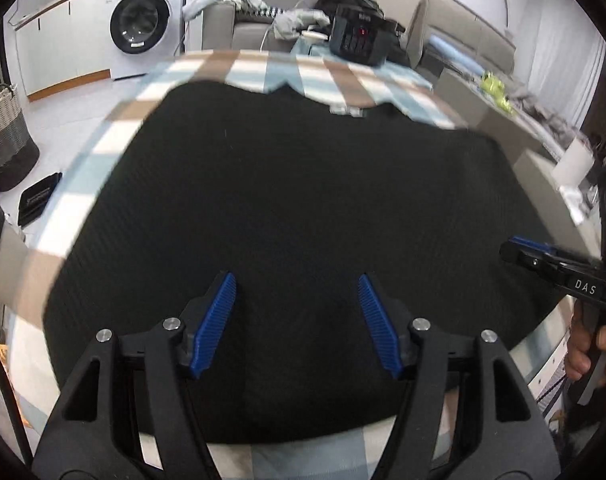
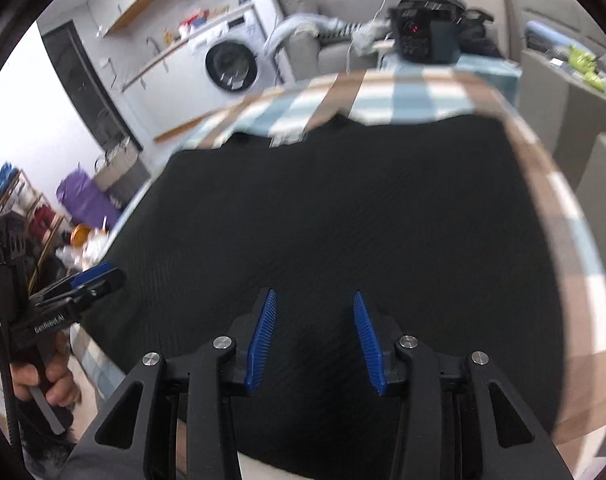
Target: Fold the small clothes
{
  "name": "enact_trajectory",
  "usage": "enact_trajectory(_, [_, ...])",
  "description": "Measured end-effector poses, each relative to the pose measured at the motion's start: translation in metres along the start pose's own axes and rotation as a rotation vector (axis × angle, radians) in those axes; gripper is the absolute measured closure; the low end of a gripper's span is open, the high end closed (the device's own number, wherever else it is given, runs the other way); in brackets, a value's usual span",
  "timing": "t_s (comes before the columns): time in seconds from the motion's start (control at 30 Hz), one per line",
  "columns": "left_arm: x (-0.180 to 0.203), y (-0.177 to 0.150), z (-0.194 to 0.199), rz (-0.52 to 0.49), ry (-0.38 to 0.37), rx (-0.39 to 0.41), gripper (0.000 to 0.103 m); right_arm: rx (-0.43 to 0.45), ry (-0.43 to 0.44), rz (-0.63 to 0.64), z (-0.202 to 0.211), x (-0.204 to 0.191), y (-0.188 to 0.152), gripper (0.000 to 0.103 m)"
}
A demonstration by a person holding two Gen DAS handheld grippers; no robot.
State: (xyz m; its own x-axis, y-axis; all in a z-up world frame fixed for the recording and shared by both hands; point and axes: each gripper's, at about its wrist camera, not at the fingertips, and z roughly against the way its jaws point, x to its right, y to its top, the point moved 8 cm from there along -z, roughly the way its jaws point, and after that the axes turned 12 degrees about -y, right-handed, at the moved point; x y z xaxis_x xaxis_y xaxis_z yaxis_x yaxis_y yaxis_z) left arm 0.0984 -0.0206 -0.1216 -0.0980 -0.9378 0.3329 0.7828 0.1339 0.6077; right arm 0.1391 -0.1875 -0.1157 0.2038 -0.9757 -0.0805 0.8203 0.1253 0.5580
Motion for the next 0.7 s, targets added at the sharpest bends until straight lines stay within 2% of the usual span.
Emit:
enact_trajectory(0.1, [-0.001, -0.020, -0.001, -0.009, 0.014, -0.020, 0.042, 0.008, -0.057, 0.033, -0.001, 0.004, -0.014, 0.061])
enact_trajectory(0.27, [-0.002, -0.035, 0.009, -0.023, 0.015, -0.018, 0.042, -0.001, -0.067, 0.062, 0.012, 0.007, -0.025, 0.060])
enact_trajectory(0.4, [-0.005, -0.037, 0.014, -0.017, 0.018, -0.020, 0.042, 0.037, -0.059, 0.028, 0.017, 0.007, -0.013, 0.057])
enact_trajectory(0.47, [-0.005, -0.037, 0.015, -0.022, 0.023, -0.019, 0.042, 0.030, -0.059, 0.023, 0.011, 0.004, -0.011, 0.052])
enact_trajectory(0.6, [-0.008, -0.036, 0.017, -0.015, 0.022, -0.017, 0.042, 0.037, -0.121, 0.109, 0.004, -0.005, -0.019, 0.051])
enact_trajectory(0.7, [-0.009, -0.034, 0.016, -0.014, 0.024, -0.017, 0.042, 0.037, -0.125, 0.117, 0.010, -0.001, -0.030, 0.051])
